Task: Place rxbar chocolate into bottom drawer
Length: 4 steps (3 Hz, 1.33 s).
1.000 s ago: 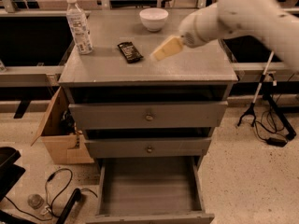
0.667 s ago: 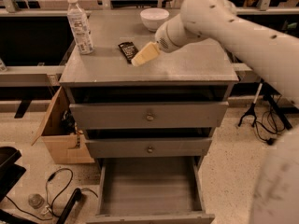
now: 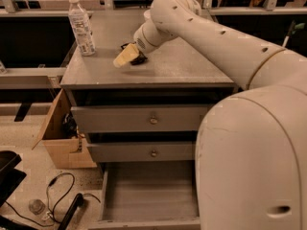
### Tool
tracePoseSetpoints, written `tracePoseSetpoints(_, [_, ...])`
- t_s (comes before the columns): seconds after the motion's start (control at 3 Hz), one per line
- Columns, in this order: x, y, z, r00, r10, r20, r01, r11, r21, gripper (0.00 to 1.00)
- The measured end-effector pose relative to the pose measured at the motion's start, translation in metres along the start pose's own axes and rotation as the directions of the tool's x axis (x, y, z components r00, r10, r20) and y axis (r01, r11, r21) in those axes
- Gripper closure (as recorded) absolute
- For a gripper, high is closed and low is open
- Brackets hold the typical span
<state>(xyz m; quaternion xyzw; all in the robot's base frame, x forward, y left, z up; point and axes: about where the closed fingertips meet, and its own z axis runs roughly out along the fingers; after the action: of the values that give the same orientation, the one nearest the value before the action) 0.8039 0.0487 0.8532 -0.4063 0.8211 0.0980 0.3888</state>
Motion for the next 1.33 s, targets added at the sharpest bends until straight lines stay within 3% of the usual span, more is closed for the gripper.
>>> tracePoseSetpoints(0.33, [-0.003,-0.007,0.017,0.998,0.067,0.010,-0.066,0.9969,-0.043,0.00])
tracePoseSetpoints(0.67, [0.003,-0.023,0.027,0.986,0.167,0.020,-0.165,0.9840,-0.066,0.00])
tracePoseSetpoints(1.0, [0.007,-0.024,0.038,0.976,0.219,0.018,-0.216,0.9710,-0.103,0.14])
tracePoseSetpoints(1.33, [0.005,-0.023,0.037,0.975,0.220,0.017,-0.217,0.9704,-0.106,0.37])
